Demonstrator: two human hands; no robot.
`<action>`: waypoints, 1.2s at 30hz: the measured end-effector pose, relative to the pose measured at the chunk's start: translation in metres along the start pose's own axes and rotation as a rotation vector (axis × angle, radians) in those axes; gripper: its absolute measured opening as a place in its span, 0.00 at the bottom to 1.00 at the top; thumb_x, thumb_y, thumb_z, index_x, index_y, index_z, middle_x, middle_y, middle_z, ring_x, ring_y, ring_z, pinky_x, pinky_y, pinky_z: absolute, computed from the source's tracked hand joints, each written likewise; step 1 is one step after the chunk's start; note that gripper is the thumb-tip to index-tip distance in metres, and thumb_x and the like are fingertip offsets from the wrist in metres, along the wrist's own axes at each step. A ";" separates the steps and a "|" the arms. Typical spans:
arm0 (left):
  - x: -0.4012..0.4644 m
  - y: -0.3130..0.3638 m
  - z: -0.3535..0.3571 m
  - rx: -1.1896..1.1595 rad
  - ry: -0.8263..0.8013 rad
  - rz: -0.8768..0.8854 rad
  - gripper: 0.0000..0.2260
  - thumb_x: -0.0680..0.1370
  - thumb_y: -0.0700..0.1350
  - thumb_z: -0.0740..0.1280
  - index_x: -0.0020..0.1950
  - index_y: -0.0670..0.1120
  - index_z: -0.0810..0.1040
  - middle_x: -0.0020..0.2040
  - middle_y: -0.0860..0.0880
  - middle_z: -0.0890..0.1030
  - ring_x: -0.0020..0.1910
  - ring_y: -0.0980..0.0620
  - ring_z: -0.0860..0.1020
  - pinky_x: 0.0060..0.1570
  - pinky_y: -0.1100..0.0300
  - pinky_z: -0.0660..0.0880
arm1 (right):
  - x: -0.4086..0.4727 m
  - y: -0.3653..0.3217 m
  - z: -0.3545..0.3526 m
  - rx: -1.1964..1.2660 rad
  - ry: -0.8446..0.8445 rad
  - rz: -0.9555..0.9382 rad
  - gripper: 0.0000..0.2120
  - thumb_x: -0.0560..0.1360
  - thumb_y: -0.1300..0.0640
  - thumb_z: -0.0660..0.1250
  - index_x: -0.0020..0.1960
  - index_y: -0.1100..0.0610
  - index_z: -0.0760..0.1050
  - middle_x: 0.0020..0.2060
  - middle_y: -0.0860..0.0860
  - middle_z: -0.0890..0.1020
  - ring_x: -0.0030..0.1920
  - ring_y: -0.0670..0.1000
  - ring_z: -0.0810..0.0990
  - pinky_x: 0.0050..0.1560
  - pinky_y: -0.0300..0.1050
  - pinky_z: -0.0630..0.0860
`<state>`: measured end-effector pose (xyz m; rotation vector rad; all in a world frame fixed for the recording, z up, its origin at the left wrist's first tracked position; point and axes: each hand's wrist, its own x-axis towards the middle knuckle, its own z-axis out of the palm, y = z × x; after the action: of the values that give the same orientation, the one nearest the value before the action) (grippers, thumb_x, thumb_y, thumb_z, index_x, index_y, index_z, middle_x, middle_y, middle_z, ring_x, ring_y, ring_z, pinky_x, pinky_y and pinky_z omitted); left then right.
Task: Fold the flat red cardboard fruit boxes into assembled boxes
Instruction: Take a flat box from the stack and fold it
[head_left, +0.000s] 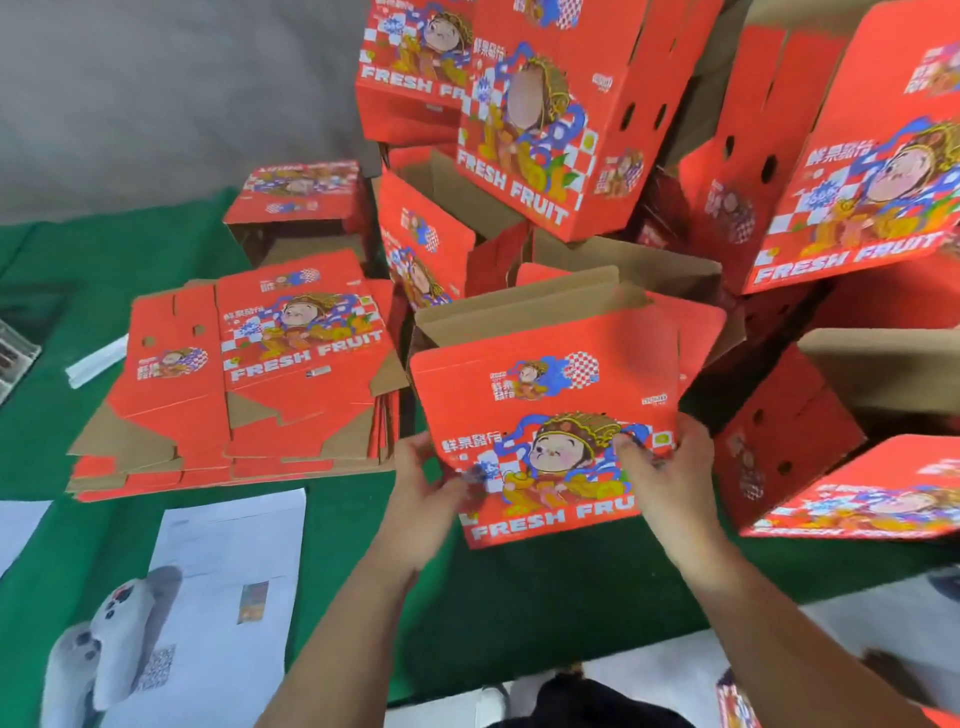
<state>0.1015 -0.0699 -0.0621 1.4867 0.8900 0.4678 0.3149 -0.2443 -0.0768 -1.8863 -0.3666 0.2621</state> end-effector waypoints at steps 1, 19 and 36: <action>-0.001 0.001 0.003 -0.030 -0.009 -0.012 0.19 0.78 0.29 0.67 0.63 0.45 0.66 0.55 0.53 0.83 0.45 0.67 0.83 0.39 0.72 0.77 | -0.002 0.002 -0.001 0.027 0.021 0.033 0.18 0.70 0.46 0.75 0.56 0.52 0.77 0.55 0.54 0.82 0.55 0.57 0.84 0.57 0.58 0.82; 0.003 0.002 0.148 0.062 -0.367 -0.040 0.49 0.72 0.49 0.79 0.84 0.59 0.50 0.75 0.46 0.72 0.72 0.45 0.74 0.73 0.44 0.71 | 0.005 0.072 -0.081 0.735 0.647 0.799 0.20 0.78 0.56 0.64 0.69 0.56 0.71 0.70 0.56 0.75 0.55 0.42 0.74 0.56 0.38 0.73; 0.019 -0.003 0.153 0.073 -0.338 -0.025 0.46 0.74 0.54 0.73 0.85 0.60 0.49 0.77 0.47 0.72 0.76 0.45 0.71 0.75 0.43 0.68 | 0.022 0.096 -0.071 1.337 0.478 1.061 0.37 0.71 0.29 0.62 0.67 0.55 0.75 0.62 0.51 0.80 0.59 0.52 0.79 0.60 0.49 0.72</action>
<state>0.2273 -0.1550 -0.0901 1.5618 0.6625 0.1585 0.3723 -0.3281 -0.1431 -0.5830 0.9769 0.5486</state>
